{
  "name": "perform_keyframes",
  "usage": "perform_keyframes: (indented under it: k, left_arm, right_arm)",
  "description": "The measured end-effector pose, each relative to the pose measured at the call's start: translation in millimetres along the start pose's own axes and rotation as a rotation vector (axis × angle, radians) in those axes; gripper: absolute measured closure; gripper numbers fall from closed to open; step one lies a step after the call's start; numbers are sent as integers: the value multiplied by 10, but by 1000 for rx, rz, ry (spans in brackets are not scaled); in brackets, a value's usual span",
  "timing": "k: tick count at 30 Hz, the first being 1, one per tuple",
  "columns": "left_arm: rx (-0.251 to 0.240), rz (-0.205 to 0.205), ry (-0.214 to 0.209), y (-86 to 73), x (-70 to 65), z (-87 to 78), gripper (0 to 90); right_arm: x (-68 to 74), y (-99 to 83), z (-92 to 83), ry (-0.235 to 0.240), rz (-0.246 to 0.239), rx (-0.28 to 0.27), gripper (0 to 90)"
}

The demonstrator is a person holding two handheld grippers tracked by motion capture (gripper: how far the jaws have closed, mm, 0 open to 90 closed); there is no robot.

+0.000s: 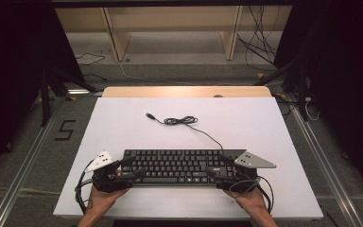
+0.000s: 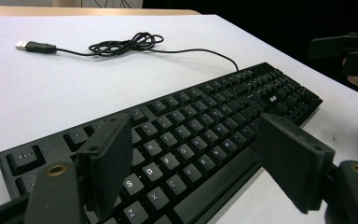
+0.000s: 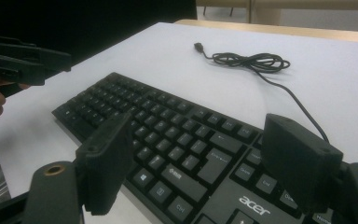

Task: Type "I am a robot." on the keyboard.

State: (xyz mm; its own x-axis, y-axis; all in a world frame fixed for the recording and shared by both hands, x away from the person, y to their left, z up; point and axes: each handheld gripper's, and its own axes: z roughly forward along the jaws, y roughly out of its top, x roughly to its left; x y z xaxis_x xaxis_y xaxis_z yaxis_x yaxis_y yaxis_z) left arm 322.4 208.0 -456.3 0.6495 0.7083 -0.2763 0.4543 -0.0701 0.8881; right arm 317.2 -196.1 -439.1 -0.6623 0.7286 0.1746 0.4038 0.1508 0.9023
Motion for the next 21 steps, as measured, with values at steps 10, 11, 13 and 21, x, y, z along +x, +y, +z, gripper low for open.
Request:
perform_keyframes:
  k: [10, 11, 13, 21]
  left_arm:
    - [-3, -2, 1, 2, 9, -9, 268]
    - [-3, -3, 1, 2, 10, -10, 268]
    - [-3, -3, 1, 3, 13, -11, 268]
    - [-5, -7, 5, 3, 21, -15, 268]
  right_arm:
    - [61, 110, 221, 26, -3, 36, 337]
    - [68, 119, 246, 27, -2, 41, 355]
    - [78, 140, 298, 30, -2, 54, 379]
    - [149, 187, 519, 57, -28, 124, 562]
